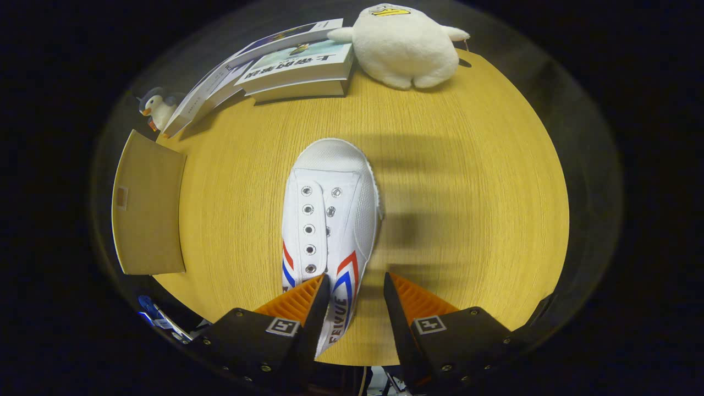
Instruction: Open the storage box then place both shoes into the box .Put the left shoe in first, then the right shoe, with the right side of both shoes facing outward in a uniform manner.
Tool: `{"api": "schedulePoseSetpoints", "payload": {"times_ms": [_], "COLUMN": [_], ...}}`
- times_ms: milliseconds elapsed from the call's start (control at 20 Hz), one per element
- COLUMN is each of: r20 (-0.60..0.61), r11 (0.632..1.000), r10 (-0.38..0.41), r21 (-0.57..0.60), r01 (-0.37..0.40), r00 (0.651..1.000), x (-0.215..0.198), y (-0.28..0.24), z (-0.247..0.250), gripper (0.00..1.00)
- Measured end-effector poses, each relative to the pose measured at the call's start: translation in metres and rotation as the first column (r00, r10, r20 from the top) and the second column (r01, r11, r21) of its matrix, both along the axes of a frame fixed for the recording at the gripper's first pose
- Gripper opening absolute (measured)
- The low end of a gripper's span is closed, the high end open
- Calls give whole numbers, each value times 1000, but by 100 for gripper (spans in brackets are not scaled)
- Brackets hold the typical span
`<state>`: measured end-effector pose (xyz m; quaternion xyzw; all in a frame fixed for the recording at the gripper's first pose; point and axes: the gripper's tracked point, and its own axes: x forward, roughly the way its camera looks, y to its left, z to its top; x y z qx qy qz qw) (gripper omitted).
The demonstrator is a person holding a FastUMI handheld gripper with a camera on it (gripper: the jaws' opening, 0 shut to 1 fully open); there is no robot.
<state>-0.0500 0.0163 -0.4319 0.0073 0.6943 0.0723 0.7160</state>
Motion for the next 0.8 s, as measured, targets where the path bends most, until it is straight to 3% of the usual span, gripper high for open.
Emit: {"api": "schedulePoseSetpoints", "payload": {"times_ms": [100,300,350,450,550,800], "r20": [-9,-6,-6,-40,-63,-51], "r11": [1000,1000,1000,990,977,969], "r10": [4,13,-24,-125,-178,-199], "r21": [25,-3,12,66,110,137], "r01": [-4,-13,25,127,184,204], "r00": [1000,1000,1000,991,982,979], "x": [-1,-2,-1,-3,-4,-2], "y": [7,0,-2,-1,3,3], "z": [-4,-8,-7,-1,6,33], "gripper": [60,20,7,0,0,0]}}
